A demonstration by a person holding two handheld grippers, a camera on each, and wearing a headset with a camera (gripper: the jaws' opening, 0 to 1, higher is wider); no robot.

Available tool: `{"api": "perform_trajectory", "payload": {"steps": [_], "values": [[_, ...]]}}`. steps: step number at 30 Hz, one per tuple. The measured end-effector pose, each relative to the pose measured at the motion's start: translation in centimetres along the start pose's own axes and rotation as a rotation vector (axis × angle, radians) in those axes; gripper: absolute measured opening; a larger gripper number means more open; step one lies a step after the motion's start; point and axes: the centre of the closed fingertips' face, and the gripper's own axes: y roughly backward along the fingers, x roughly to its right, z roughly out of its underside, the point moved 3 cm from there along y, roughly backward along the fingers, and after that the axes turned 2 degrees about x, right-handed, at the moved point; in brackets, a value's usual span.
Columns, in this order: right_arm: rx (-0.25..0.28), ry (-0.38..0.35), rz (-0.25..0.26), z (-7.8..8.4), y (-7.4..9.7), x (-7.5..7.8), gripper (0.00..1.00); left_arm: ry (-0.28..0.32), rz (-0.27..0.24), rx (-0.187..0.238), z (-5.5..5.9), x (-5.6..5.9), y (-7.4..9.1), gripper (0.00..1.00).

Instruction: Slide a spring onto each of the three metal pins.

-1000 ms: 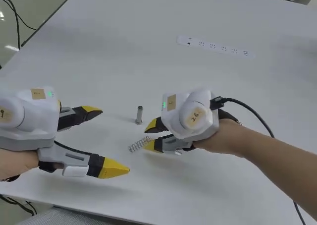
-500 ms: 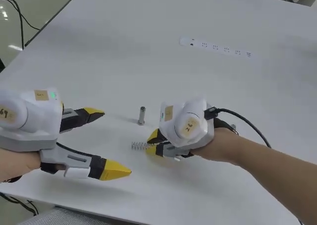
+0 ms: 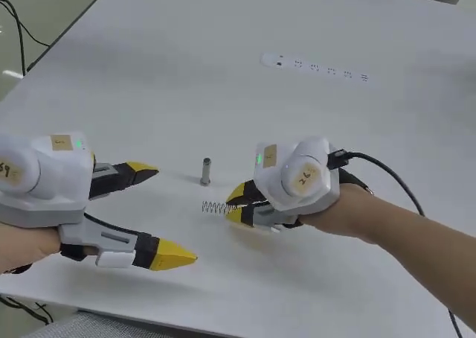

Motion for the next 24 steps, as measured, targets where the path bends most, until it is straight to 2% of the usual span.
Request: {"api": "perform_trajectory", "payload": {"steps": [11,24], "values": [[0.024,0.011,0.023,-0.9,2.0,0.2,0.08,-0.012,0.028,-0.006,-0.4,0.4,-0.5,0.88],[0.035,-0.008,0.042,-0.7,3.9,-0.1,0.08,-0.03,0.069,-0.004,-1.3,0.8,-1.5,0.81]]}}
